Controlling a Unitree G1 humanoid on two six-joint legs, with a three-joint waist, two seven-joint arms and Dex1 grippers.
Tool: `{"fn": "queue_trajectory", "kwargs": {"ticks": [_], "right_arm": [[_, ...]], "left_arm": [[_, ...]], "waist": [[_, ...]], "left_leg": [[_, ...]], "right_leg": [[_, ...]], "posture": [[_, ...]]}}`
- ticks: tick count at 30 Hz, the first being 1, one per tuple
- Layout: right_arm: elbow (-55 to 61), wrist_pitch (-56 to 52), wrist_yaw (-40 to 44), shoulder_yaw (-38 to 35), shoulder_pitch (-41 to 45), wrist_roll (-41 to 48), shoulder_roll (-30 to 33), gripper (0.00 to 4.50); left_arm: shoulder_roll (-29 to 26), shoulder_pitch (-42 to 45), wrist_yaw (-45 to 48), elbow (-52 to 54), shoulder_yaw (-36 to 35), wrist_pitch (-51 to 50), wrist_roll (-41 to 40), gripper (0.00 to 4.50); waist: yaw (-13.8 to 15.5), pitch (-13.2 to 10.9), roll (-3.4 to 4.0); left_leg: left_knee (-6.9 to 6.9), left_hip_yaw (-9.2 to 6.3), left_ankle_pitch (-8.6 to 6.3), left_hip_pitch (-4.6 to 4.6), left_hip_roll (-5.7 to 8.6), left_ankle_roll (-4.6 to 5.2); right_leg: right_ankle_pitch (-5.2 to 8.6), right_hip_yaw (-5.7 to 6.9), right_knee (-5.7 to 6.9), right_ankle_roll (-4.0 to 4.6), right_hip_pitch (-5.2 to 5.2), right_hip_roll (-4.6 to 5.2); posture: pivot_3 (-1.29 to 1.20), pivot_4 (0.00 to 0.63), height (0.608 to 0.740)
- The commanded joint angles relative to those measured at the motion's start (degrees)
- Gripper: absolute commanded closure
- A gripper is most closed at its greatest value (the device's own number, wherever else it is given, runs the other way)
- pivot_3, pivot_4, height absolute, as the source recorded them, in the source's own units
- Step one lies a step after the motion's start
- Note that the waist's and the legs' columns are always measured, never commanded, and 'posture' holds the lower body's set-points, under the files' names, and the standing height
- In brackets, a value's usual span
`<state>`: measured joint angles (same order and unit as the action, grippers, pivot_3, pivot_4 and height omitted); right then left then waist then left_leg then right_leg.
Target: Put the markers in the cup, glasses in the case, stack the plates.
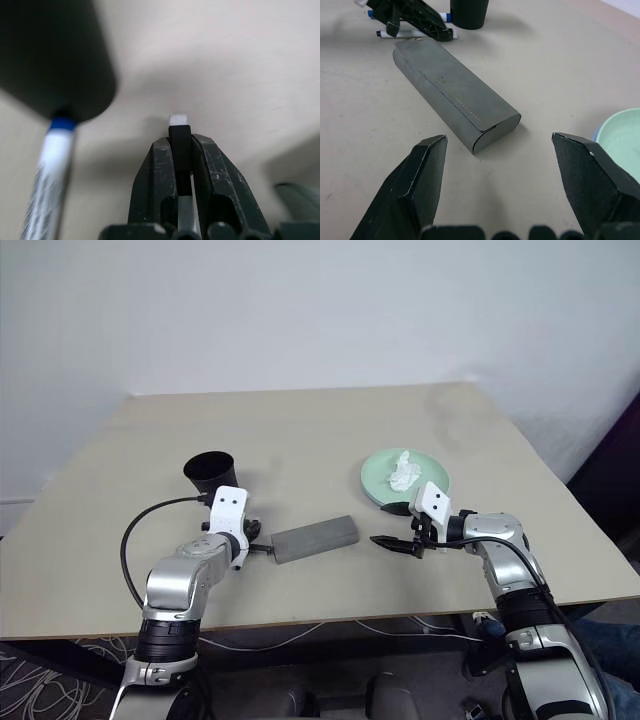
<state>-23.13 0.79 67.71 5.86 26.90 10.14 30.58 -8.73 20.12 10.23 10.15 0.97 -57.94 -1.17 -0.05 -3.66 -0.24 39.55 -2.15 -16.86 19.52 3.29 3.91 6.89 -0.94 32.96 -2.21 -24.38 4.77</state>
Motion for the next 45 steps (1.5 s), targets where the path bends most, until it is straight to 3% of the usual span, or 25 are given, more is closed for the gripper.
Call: {"fn": "queue_trajectory", "kwargs": {"ticks": [1,11,19,24,31,38,45], "right_arm": [[0.8,1.1,-0.3,-1.2,1.7,0.9,0.1,0.85],[0.3,1.3,-0.8,-1.2,2.2,0.7,-0.1,0.85],[-0.7,1.6,-1.1,-1.1,3.3,0.6,-0.4,0.85],[-0.3,1.6,-1.5,-1.2,3.1,0.7,-0.4,0.85],[0.7,1.3,-2.0,-1.6,2.0,0.9,0.0,0.85],[0.9,1.1,-2.1,-1.6,1.9,1.0,0.2,0.85],[0.9,1.0,-1.8,-1.3,2.2,1.0,0.0,0.85]], "left_arm": [[-2.3,2.3,5.3,4.8,3.1,11.3,-1.4,4.45],[-4.8,10.9,0.9,-8.6,-5.3,45.6,-0.2,4.45],[-9.6,21.7,-3.0,-36.2,-7.6,70.6,2.6,4.45],[-10.3,25.4,-3.1,-49.8,-7.1,79.6,3.4,4.45],[-9.9,28.4,-2.5,-59.2,-6.7,85.2,3.2,4.45],[-9.7,29.3,-2.8,-61.2,-6.5,86.2,3.2,2.07],[-9.2,27.4,0.8,-55.8,-7.0,82.8,0.2,2.07]], "waist": [[0.0,0.0,0.0],[0.0,0.0,0.0],[0.3,0.0,0.0],[0.3,0.0,-0.01],[0.3,0.0,-0.01],[0.3,0.0,-0.01],[0.3,0.0,-0.01]], "left_leg": [[0.0,-0.01,0.0,0.01,0.01,0.0],[-0.01,0.05,0.01,-0.01,-0.05,-0.02],[0.0,0.04,0.1,0.0,0.03,0.15],[-0.02,0.03,0.06,0.04,0.04,0.19],[-0.02,0.05,0.05,0.06,0.03,0.21],[-0.02,0.05,0.06,0.06,0.02,0.21],[-0.02,0.05,0.05,0.06,0.02,0.21]], "right_leg": [[0.0,0.0,-0.01,0.0,0.0,0.01],[-0.02,0.0,-0.02,0.04,-0.01,0.0],[-0.06,0.01,-0.08,0.07,0.02,0.03],[-0.06,0.04,-0.15,0.05,0.0,0.03],[-0.13,0.05,-0.17,-0.05,-0.01,0.03],[-0.16,0.05,-0.16,-0.09,0.0,0.03],[-0.16,0.05,-0.16,-0.1,-0.01,0.03]], "posture": [[0.0,0.0,0.74],[0.0,0.0,0.74],[0.0,0.0,0.74],[0.0,0.0,0.74],[0.0,0.0,0.74],[0.0,0.0,0.74],[0.0,0.0,0.74]]}}
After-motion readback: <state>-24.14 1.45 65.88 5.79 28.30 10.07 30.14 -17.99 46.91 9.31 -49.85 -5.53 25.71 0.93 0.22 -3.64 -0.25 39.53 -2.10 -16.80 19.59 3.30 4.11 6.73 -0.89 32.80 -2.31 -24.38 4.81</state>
